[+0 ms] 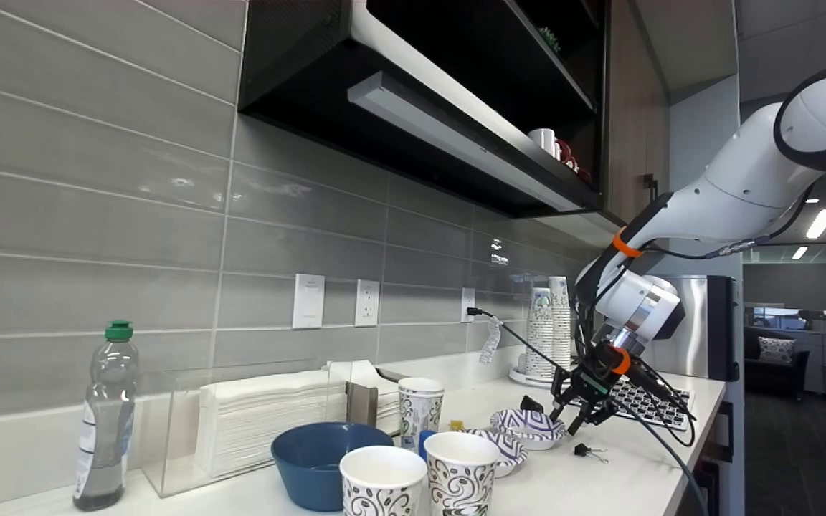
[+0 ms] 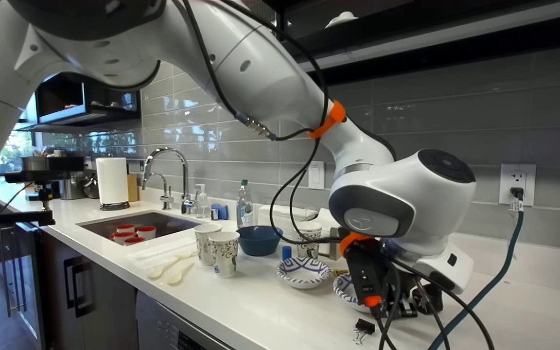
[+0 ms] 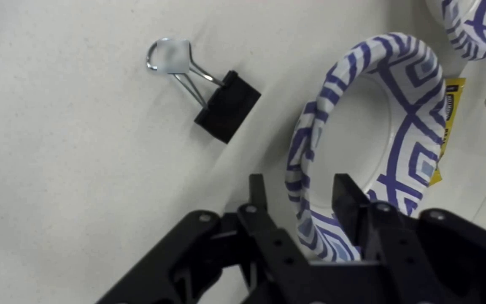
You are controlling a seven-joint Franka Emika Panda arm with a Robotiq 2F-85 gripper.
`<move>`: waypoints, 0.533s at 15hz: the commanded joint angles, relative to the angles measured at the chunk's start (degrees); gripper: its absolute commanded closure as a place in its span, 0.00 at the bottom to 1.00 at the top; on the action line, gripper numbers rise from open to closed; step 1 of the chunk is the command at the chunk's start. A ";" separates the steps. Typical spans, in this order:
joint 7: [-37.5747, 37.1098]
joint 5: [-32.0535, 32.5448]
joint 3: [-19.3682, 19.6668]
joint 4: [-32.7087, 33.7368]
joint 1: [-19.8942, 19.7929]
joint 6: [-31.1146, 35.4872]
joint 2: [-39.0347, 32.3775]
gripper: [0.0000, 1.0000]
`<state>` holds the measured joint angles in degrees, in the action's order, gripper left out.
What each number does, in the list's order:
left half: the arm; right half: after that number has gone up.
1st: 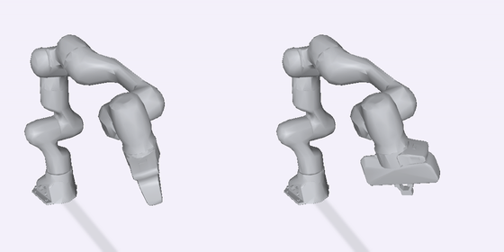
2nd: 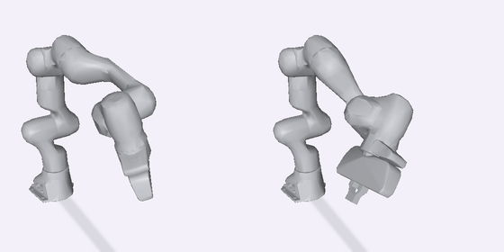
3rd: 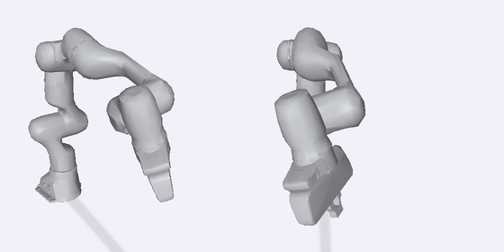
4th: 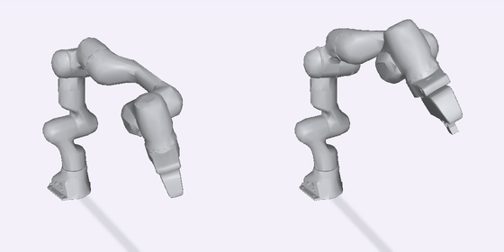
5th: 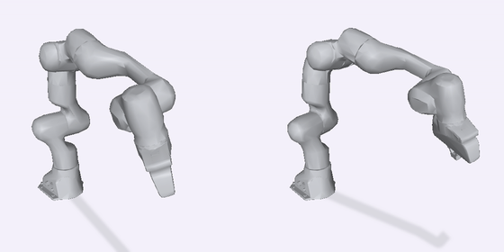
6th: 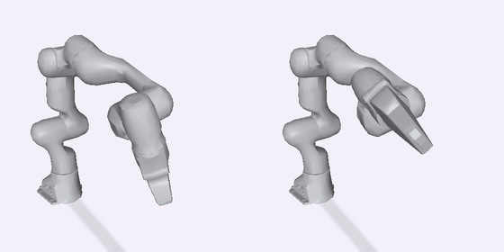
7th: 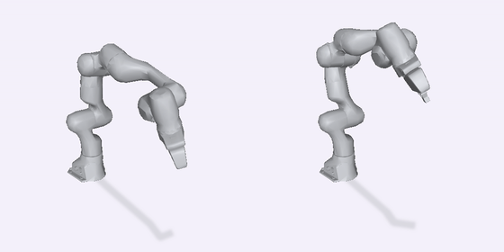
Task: Stack up the white plastic plates
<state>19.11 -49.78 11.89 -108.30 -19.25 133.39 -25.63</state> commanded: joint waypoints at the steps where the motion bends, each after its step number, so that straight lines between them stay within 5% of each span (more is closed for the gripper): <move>1: -2.28 2.43 -0.63 1.15 -0.31 0.84 -1.01 0.84; 3: -2.69 3.03 -0.74 1.22 -0.36 0.83 -1.23 0.99; 8: -2.81 3.17 -0.99 1.37 -0.47 0.83 -1.43 1.00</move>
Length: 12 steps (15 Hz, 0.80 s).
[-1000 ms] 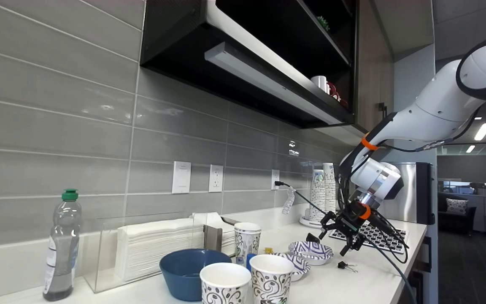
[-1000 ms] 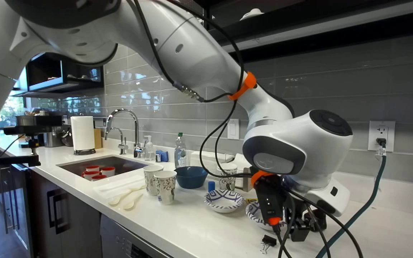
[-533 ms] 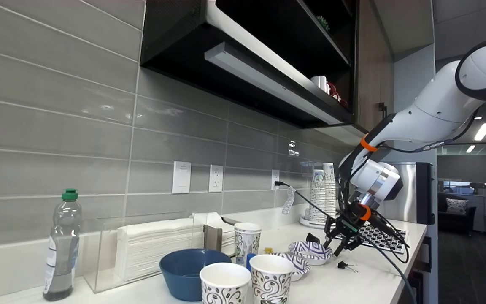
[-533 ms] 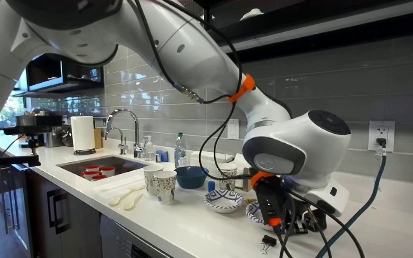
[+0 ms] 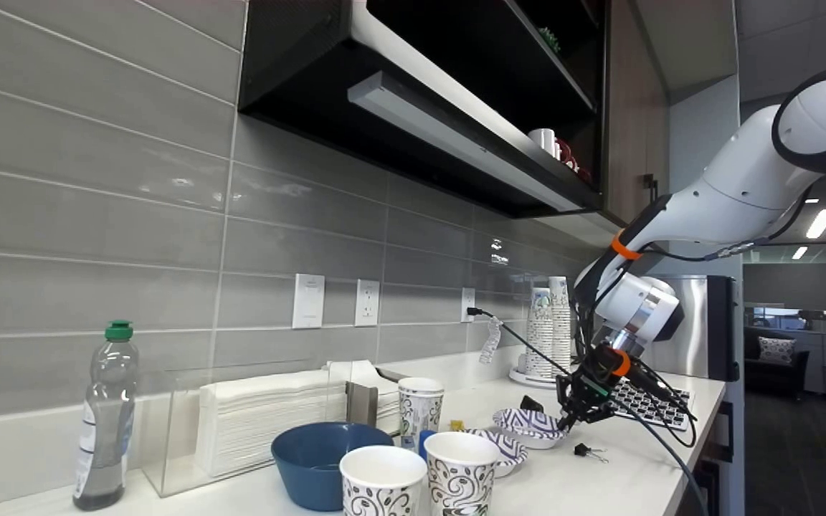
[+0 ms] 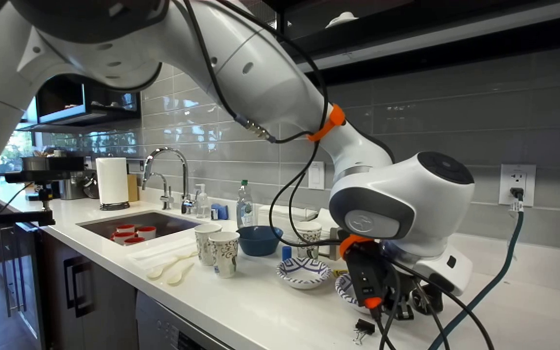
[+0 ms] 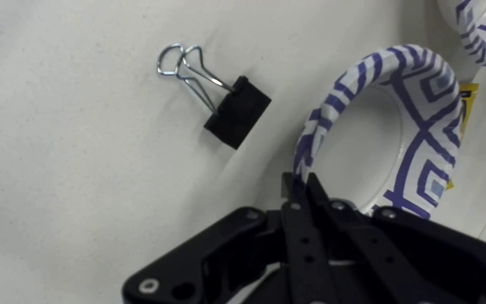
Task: Stack up the white plastic plates
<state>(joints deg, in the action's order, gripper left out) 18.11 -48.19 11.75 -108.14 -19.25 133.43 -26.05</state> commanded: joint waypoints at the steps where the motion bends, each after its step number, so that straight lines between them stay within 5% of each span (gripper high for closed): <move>1: -1.65 1.40 -0.95 1.15 -0.54 0.74 -0.82 1.00; 12: 7.54 -4.71 -2.58 -7.52 -2.26 -1.21 9.63 0.99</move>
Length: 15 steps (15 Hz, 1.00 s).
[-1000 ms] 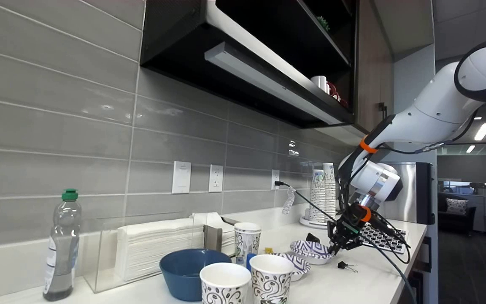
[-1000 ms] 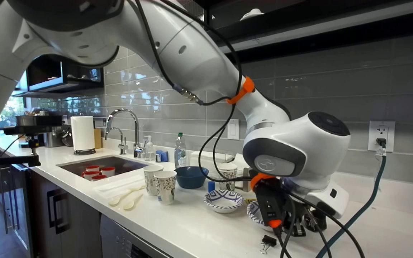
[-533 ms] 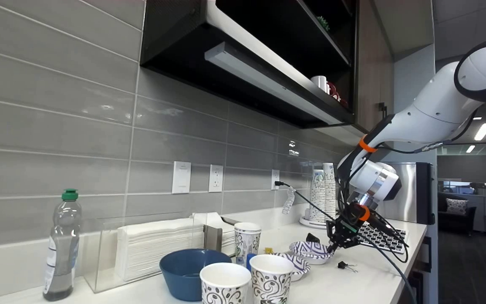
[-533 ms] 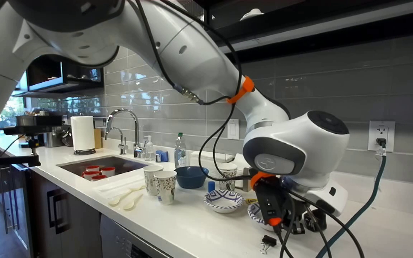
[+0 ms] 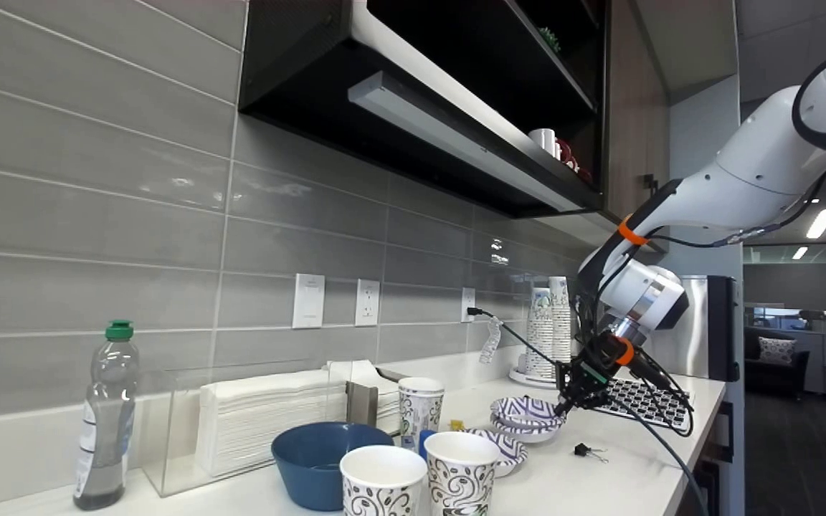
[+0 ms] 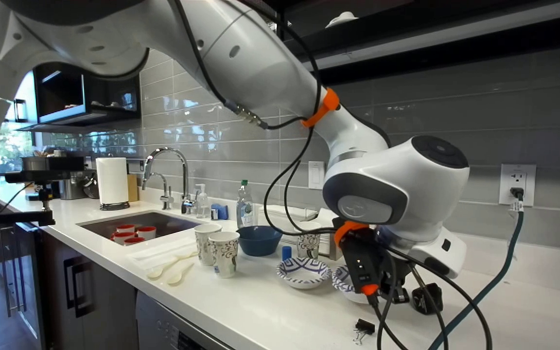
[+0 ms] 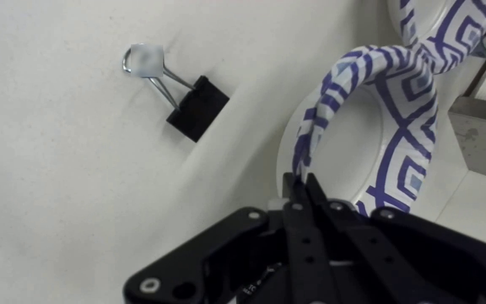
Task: Stack up the white plastic plates
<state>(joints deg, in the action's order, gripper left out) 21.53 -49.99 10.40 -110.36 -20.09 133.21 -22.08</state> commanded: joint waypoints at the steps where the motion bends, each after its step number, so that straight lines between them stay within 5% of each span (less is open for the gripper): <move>1: 5.03 -3.52 -0.98 -6.37 -1.30 -1.45 6.88 0.99; 8: 10.23 -7.28 0.32 -12.64 0.11 -6.93 13.78 0.99; 15: 12.81 -8.24 -0.37 -13.78 3.42 -10.96 13.24 0.99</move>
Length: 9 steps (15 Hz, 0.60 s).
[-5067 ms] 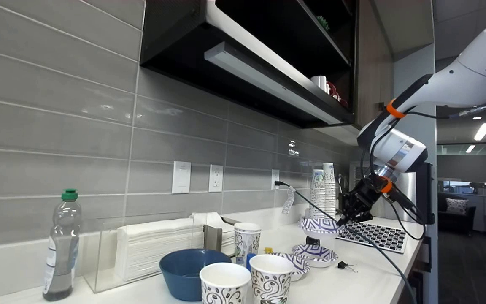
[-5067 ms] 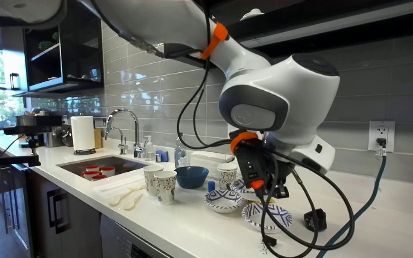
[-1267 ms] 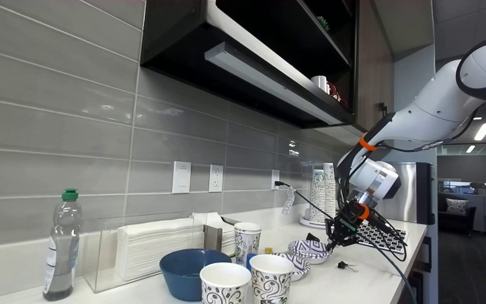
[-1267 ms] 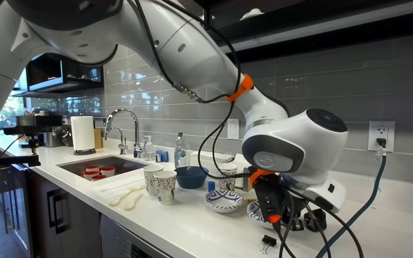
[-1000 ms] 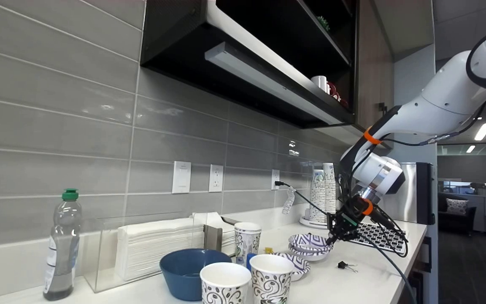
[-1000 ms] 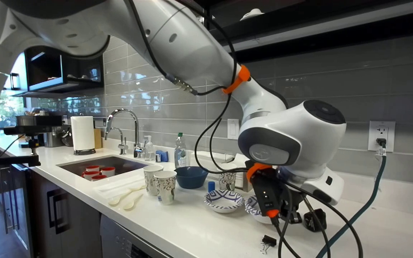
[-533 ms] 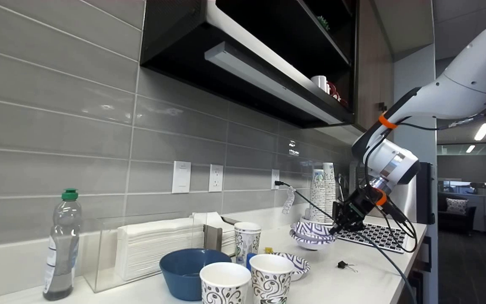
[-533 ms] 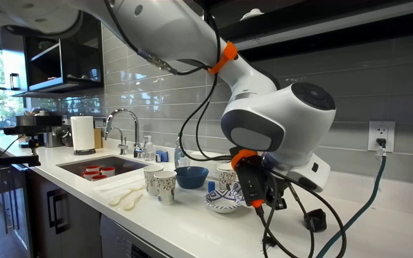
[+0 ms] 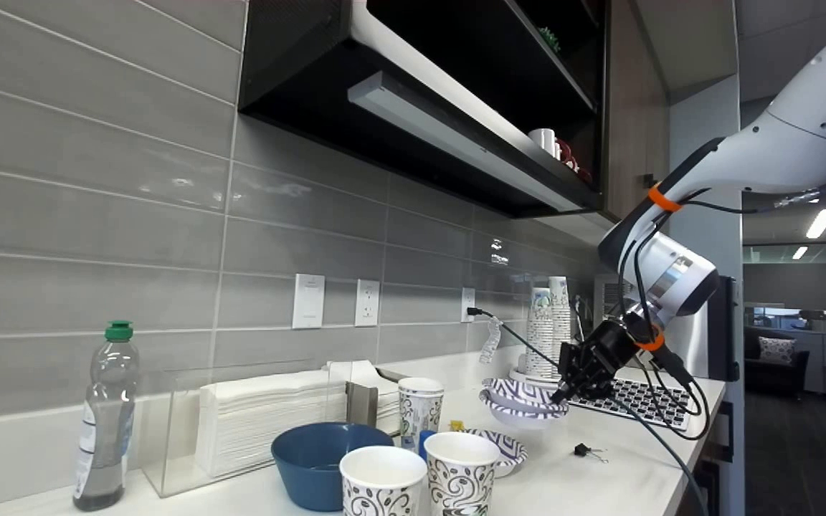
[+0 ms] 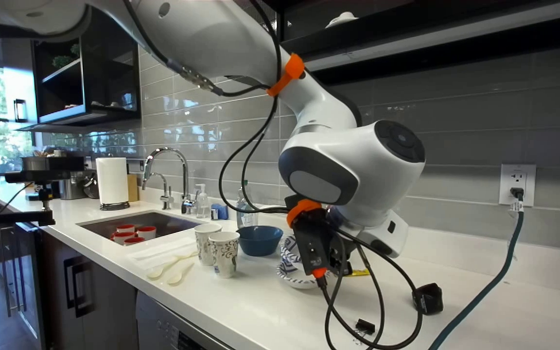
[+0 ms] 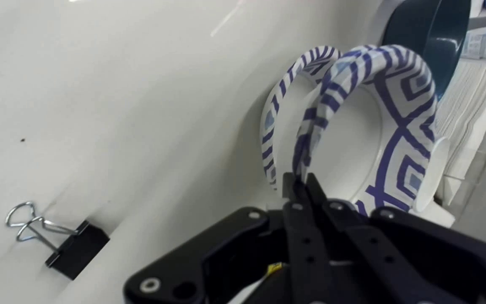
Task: Stack up the white plastic plates
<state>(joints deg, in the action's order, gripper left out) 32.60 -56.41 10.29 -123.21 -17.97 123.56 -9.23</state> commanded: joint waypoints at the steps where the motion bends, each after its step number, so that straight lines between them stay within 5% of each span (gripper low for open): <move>1: 1.69 -1.70 -0.47 -0.57 1.86 -1.42 -0.27 0.99; 9: 1.64 -1.73 -1.33 1.41 3.71 -0.04 -3.39 0.99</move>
<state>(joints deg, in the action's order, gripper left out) 32.89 -56.41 8.96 -123.14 -14.39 122.92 -11.15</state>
